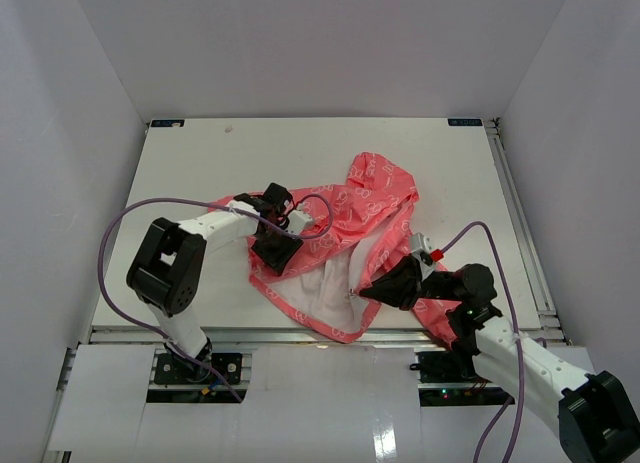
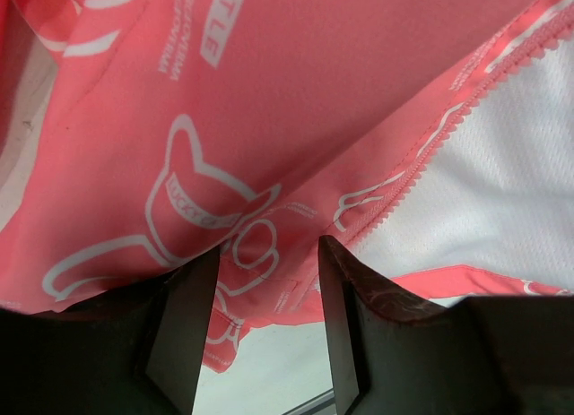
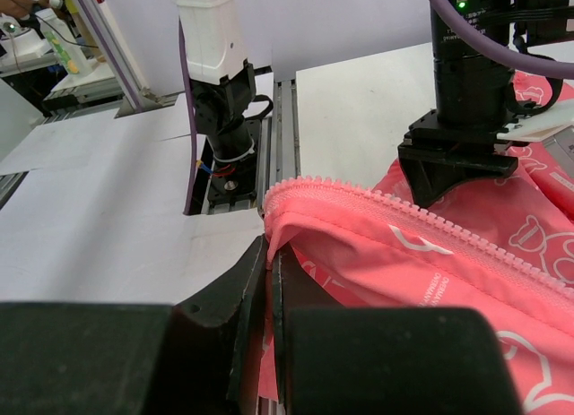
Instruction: Zip up the jacket
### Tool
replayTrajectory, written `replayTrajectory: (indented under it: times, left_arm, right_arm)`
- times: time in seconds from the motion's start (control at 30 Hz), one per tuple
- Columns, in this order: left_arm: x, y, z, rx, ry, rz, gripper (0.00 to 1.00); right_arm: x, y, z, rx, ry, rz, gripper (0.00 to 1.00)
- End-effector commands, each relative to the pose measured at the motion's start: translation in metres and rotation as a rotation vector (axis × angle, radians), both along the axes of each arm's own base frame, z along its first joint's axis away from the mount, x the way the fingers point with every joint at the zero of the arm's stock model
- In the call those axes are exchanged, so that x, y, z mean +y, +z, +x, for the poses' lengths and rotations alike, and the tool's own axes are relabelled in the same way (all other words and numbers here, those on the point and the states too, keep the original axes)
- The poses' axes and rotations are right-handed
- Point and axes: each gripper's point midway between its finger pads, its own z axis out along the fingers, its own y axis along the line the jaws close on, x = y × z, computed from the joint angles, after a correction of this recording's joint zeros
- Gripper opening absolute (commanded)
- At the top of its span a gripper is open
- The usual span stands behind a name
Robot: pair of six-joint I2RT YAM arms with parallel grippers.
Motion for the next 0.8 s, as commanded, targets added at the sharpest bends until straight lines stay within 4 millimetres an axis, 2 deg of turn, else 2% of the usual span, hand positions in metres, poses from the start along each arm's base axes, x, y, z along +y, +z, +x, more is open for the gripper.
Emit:
replayTrajectory:
  times: [0.0, 0.1, 0.23, 0.3, 0.37, 0.43, 0.5, 0.57, 0.7, 0.77]
  left_arm:
    - [-0.005, -0.008, -0.025, 0.070, -0.041, -0.014, 0.55]
    - [-0.005, -0.012, -0.031, 0.089, -0.040, -0.001, 0.50]
    - [-0.002, -0.028, -0.050, 0.139, -0.037, 0.030, 0.43]
    - [-0.004, -0.034, -0.058, 0.174, -0.035, 0.030, 0.34]
    - [-0.012, -0.034, -0.065, 0.213, -0.037, -0.007, 0.16]
    - [-0.021, -0.031, -0.064, 0.220, -0.036, -0.045, 0.06]
    - [-0.028, -0.023, -0.053, 0.180, -0.017, -0.067, 0.01]
    - [-0.034, -0.014, -0.038, 0.129, 0.021, -0.096, 0.00]
    - [-0.054, 0.017, 0.007, -0.008, 0.128, -0.230, 0.00]
    - [-0.065, 0.037, 0.020, -0.052, 0.157, -0.311, 0.00]
  right_arm:
    - [-0.002, 0.016, -0.005, -0.070, 0.015, 0.043, 0.08]
    - [-0.002, 0.017, -0.006, -0.073, 0.014, 0.045, 0.08]
    - [-0.002, 0.019, -0.005, -0.079, 0.008, 0.046, 0.08]
    - [-0.002, 0.020, -0.004, -0.077, 0.006, 0.046, 0.08]
    - [-0.002, 0.019, -0.004, -0.077, 0.005, 0.045, 0.08]
    - [-0.001, 0.020, -0.002, -0.074, -0.004, 0.045, 0.08]
    - [-0.001, 0.018, 0.002, -0.061, -0.021, 0.035, 0.08]
    - [0.000, 0.015, 0.006, -0.053, -0.039, 0.028, 0.08]
    - [0.002, 0.007, 0.022, -0.015, -0.099, 0.001, 0.08]
    - [0.004, 0.002, 0.030, 0.011, -0.129, -0.021, 0.08]
